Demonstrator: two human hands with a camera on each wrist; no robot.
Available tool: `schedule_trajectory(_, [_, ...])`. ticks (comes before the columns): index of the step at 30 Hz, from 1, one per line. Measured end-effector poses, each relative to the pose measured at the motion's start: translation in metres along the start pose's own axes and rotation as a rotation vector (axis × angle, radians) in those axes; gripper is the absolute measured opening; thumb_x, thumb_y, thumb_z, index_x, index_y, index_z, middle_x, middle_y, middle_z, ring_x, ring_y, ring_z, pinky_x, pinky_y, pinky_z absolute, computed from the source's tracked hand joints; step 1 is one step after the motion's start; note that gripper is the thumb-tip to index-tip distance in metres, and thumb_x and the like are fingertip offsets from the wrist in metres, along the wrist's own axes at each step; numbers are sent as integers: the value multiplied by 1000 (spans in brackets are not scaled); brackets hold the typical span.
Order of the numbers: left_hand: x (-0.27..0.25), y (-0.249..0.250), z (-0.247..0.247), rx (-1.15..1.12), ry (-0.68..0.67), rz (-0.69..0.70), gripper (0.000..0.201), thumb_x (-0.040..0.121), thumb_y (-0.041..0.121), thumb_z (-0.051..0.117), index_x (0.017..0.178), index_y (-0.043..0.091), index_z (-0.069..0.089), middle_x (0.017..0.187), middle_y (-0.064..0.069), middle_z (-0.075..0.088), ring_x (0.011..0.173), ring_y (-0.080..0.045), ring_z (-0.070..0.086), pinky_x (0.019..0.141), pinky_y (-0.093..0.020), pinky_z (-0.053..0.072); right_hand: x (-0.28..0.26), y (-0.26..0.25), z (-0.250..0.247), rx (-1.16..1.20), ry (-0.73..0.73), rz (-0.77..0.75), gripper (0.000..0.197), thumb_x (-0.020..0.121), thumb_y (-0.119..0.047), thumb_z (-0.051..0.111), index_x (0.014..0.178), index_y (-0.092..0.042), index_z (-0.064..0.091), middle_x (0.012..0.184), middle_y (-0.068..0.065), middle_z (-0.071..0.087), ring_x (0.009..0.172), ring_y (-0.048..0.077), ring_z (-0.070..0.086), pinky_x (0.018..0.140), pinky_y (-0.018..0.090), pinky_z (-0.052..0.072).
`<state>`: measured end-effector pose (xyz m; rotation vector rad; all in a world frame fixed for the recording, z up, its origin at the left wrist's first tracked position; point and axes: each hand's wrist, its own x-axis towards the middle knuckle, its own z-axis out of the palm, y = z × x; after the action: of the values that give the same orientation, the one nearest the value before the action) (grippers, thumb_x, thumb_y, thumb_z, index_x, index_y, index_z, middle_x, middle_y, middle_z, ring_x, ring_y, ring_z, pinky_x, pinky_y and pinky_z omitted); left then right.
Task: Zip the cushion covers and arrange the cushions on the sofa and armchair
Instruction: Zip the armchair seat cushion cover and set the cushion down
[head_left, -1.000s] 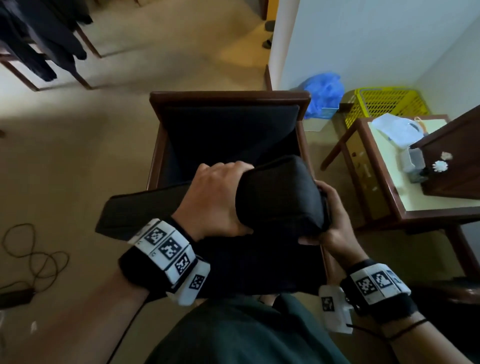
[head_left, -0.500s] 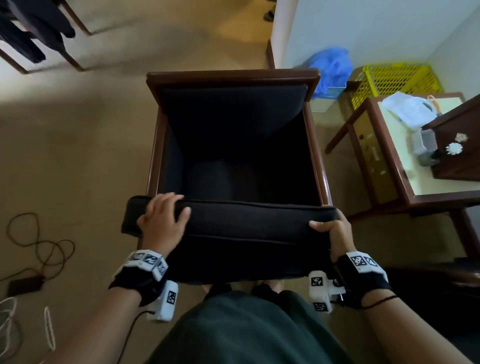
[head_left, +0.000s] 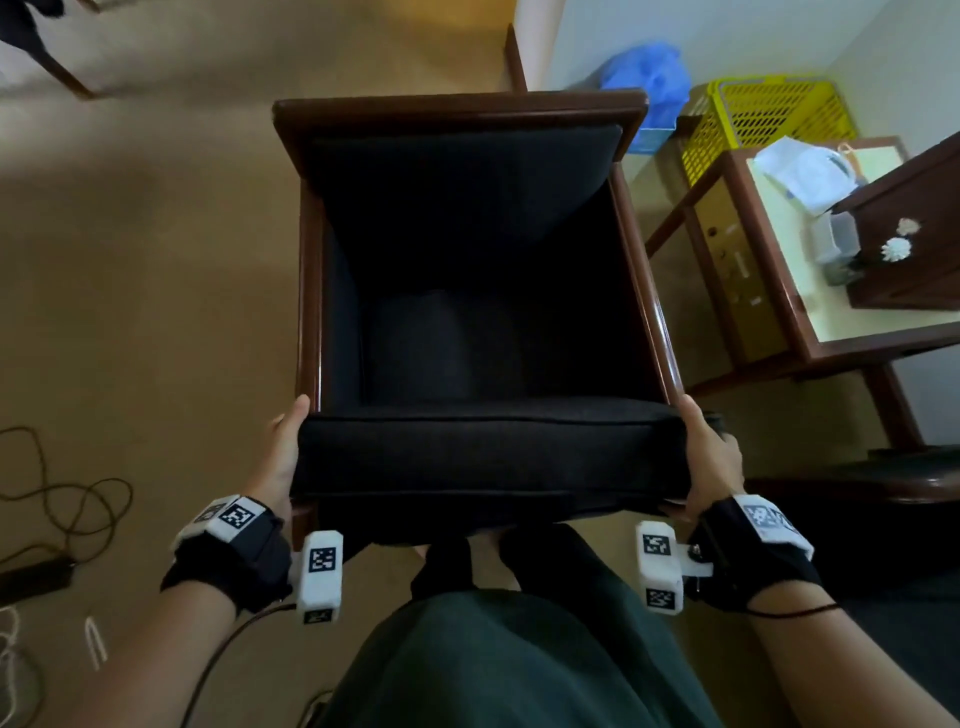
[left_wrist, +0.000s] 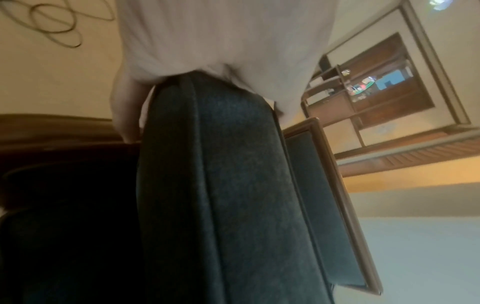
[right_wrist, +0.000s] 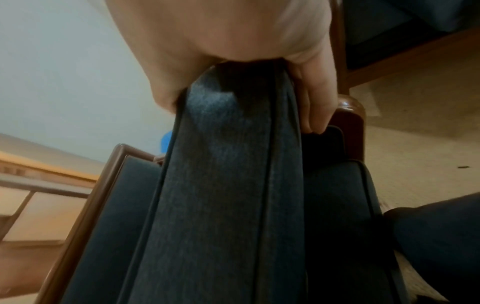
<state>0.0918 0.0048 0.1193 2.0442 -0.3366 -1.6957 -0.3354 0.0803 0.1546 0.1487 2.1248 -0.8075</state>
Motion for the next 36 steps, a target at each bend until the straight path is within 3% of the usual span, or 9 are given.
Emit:
schedule_trajectory(5, [-12,-3,4,-95,-89,-183,33,86,48,61,87,16,69,64,-8,70,73,-28,62,67,-36,50,7,3,-6,-5,40,55,96,47,-54,86,129,-15,56,114,9,64,98,34,64,86,51,55])
schedule_trajectory(14, [-25,21,24,-136,77,-140,16,81,28,54,75,14,59,70,-8,60,65,-27,55,61,-32,46,13,-37,13,-65,164,-63,41,73,-30,74,108,-15,62,103,10,59,93,30,56,94,40,51])
schedule_trajectory(18, [-15,64,47,-133,92,-50,22,85,35,52,72,19,58,52,-2,63,63,-25,55,62,-31,46,19,-92,34,-98,174,-143,51,70,-37,74,115,-13,66,107,9,63,91,29,56,90,37,50])
schedule_trajectory(22, [17,121,72,-72,59,-29,35,80,59,57,94,27,62,103,-4,66,97,-25,61,84,-39,51,35,-158,72,-221,39,-250,53,67,-53,71,113,-26,64,110,8,63,93,29,59,87,43,56])
schedule_trajectory(27, [53,206,107,61,138,100,62,89,51,58,143,26,40,144,-1,43,131,-27,47,96,-33,44,61,-233,138,-308,-104,-455,79,64,-51,71,134,-22,49,129,9,57,112,31,58,88,47,57])
schedule_trajectory(30, [60,233,117,70,149,161,21,92,39,58,102,21,57,102,3,58,103,-13,58,95,-23,43,81,-265,160,-261,-233,-420,85,65,-40,76,139,-21,40,126,7,56,104,30,62,77,43,59])
schedule_trajectory(33, [43,246,138,63,182,271,24,99,30,49,77,24,43,56,14,62,52,4,57,48,-6,42,104,-278,169,-195,-300,-416,93,57,-37,78,140,-23,38,124,8,60,99,28,64,80,45,58])
schedule_trajectory(34, [50,248,141,87,186,297,24,99,30,48,77,25,42,50,18,60,47,8,56,41,-5,38,107,-278,170,-166,-310,-425,93,62,-34,78,144,-21,35,126,9,59,101,27,62,83,44,56])
schedule_trajectory(36, [77,239,137,132,164,319,26,81,45,61,92,22,54,67,13,67,72,7,66,55,-6,43,113,-271,170,-181,-281,-454,89,73,-28,75,149,-17,32,126,4,55,109,26,56,96,43,50])
